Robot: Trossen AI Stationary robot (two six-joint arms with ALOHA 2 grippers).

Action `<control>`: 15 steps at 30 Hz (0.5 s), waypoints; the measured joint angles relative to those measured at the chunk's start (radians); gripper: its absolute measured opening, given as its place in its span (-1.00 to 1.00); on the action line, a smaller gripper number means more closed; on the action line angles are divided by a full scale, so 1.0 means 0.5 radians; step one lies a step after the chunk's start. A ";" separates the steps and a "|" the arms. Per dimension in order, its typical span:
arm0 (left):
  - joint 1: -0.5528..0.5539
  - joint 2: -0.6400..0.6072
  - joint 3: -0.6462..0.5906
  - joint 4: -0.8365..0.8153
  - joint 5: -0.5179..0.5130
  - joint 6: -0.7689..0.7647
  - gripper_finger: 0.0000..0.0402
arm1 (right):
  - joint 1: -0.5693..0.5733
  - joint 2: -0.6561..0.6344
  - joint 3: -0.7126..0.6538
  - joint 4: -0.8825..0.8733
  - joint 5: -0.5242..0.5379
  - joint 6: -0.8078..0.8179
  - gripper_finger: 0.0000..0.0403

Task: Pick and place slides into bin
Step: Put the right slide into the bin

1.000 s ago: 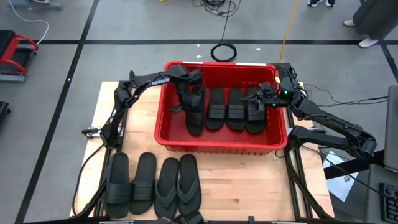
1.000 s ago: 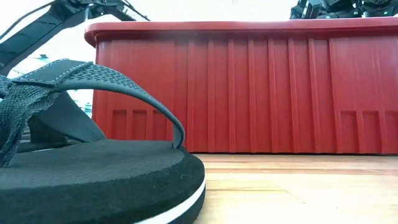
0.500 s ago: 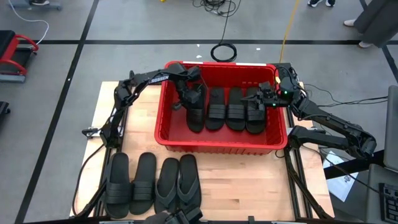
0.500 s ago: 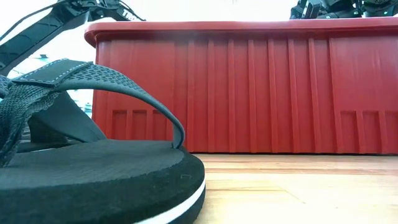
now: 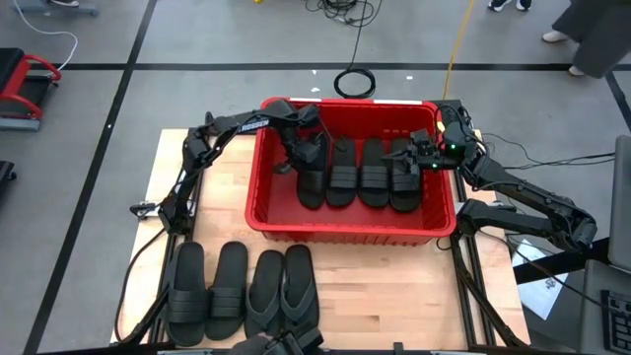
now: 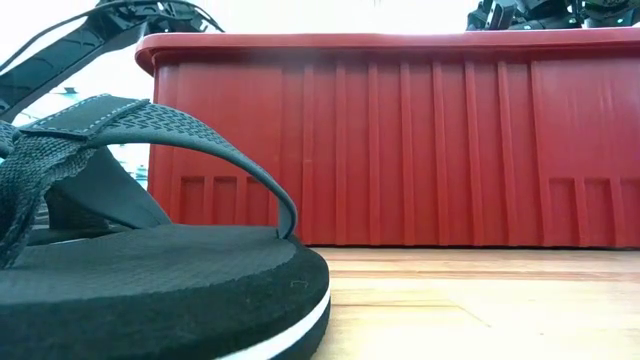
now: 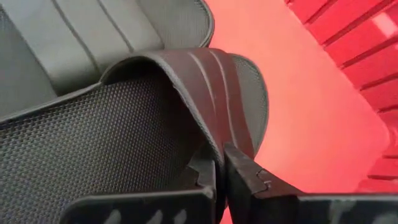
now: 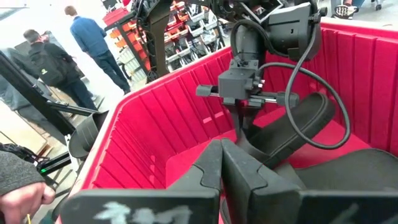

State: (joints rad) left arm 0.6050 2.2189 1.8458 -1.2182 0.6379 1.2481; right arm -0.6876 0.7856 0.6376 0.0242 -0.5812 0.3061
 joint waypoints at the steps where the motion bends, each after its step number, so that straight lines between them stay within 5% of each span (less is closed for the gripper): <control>1: -0.001 0.000 0.000 0.017 -0.018 -0.020 -0.94 | 0.000 0.000 0.000 0.000 0.000 0.000 -1.00; 15: 0.005 0.005 -0.004 0.200 -0.202 -0.454 -0.48 | 0.000 0.000 0.000 0.000 0.000 0.000 -1.00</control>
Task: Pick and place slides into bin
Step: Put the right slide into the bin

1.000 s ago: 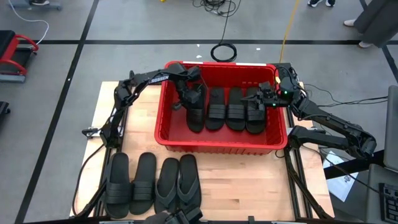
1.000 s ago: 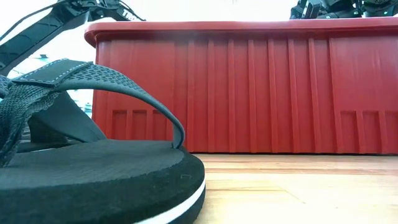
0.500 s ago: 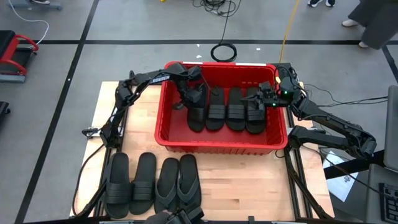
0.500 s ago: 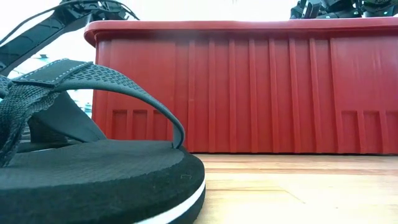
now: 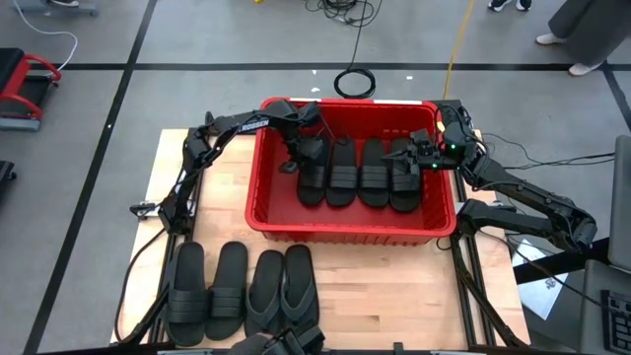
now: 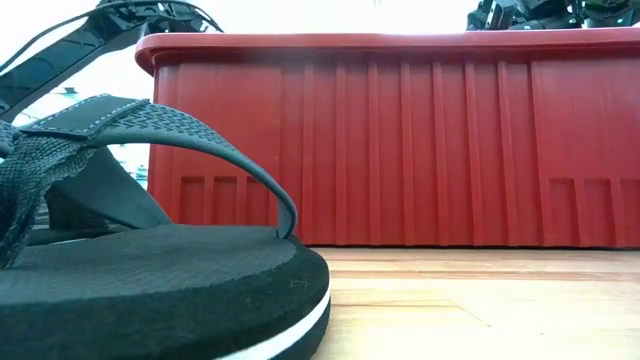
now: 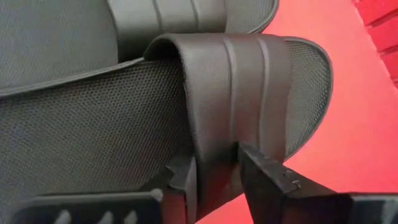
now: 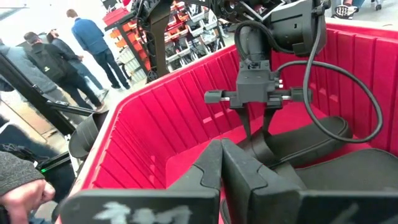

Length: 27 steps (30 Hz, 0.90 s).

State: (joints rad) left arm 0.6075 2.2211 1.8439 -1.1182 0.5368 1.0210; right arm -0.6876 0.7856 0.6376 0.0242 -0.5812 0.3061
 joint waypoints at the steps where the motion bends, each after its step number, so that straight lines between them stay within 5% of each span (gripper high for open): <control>1: 0.000 0.000 0.000 -0.003 -0.010 -0.005 -0.47 | 0.000 0.000 0.000 0.000 0.000 0.000 -1.00; 8: -0.002 -0.001 0.001 -0.023 -0.078 -0.043 -0.59 | 0.000 0.000 0.000 0.000 0.000 0.000 -1.00; 14: 0.000 -0.002 0.002 -0.031 -0.088 -0.183 -0.95 | 0.000 0.000 0.000 0.000 -0.021 0.001 -1.00; 27: 0.011 -0.002 0.001 -0.032 -0.110 -0.057 -0.90 | 0.000 0.000 0.000 0.000 -0.052 0.000 -1.00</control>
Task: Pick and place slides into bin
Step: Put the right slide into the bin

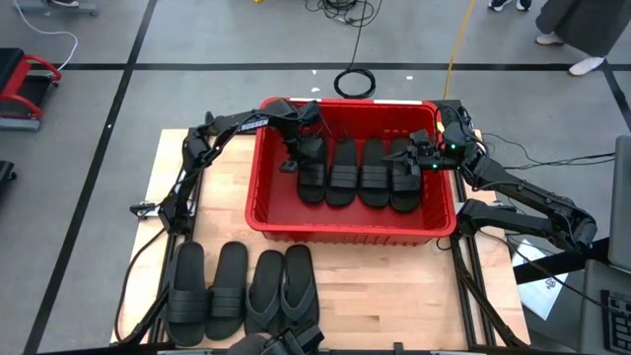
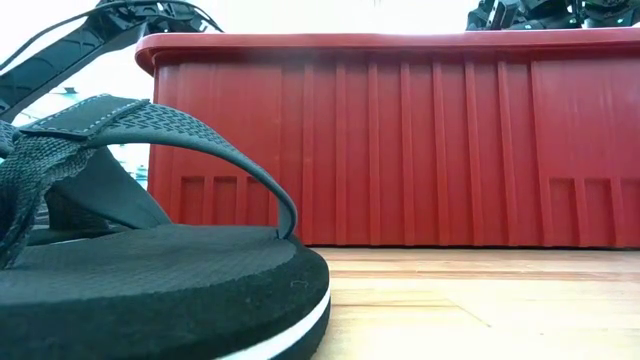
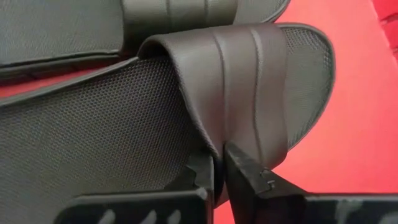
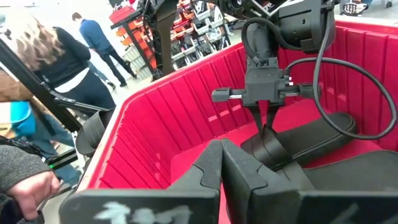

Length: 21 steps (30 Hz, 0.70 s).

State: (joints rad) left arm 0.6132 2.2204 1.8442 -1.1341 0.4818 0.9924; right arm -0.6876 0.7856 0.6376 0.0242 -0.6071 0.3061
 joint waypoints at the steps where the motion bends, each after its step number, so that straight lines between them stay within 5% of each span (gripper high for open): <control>1: -0.001 0.000 0.000 0.003 -0.017 -0.001 -0.87 | 0.000 0.000 0.000 0.000 0.000 0.000 -1.00; 15: -0.002 -0.046 -0.004 -0.006 -0.166 -0.207 -0.37 | 0.000 0.000 0.000 0.001 0.000 -0.007 -1.00; 21: -0.016 -0.078 -0.008 -0.063 -0.341 -0.009 -0.27 | 0.000 0.000 0.000 0.001 0.000 -0.014 -1.00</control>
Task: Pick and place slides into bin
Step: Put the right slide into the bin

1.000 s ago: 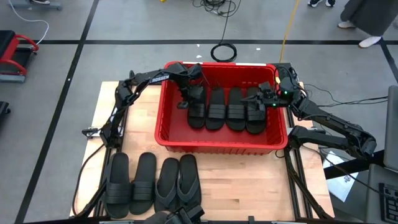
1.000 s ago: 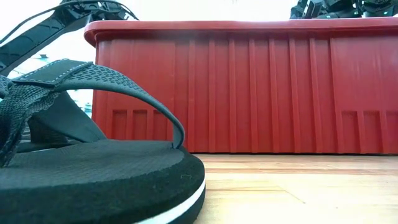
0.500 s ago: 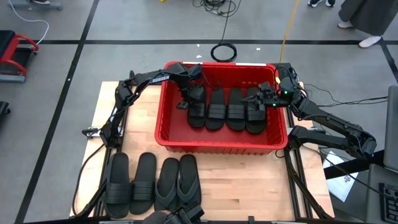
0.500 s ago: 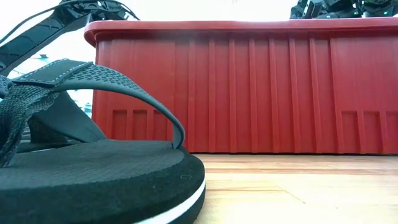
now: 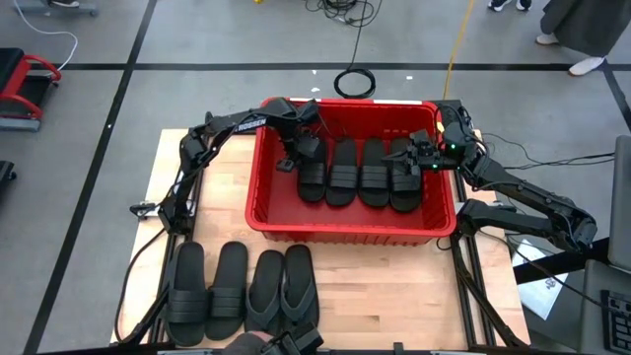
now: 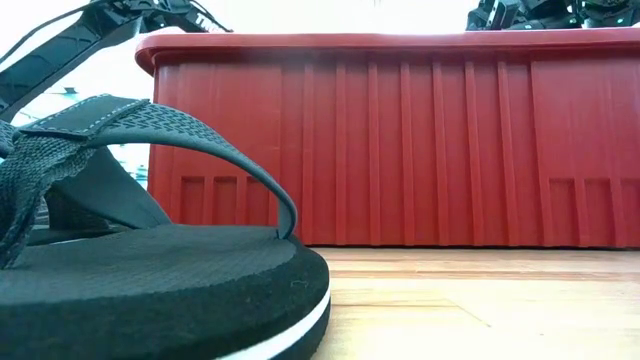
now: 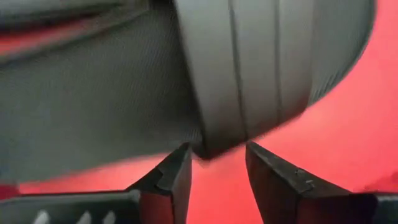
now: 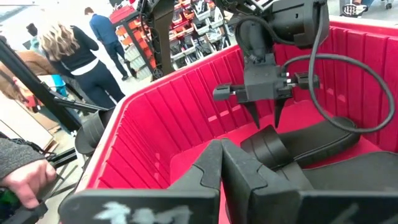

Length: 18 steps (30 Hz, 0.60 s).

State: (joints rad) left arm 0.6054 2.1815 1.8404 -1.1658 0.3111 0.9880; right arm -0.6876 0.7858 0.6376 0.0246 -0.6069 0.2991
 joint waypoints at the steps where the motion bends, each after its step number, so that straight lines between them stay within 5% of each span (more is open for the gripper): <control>1: -0.003 0.000 -0.001 -0.018 -0.046 0.023 -0.29 | 0.000 0.000 0.000 0.000 0.000 0.000 -1.00; 9: -0.010 -0.002 -0.001 0.027 -0.167 -0.067 -0.48 | 0.000 0.000 0.000 0.000 0.000 0.001 -1.00; 18: 0.021 -0.015 0.003 -0.014 -0.166 -0.148 -0.40 | 0.000 0.000 0.000 0.000 -0.001 0.006 -1.00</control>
State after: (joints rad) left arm 0.6158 2.1738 1.8420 -1.1730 0.2280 0.9139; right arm -0.6876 0.7856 0.6376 0.0246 -0.6075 0.3019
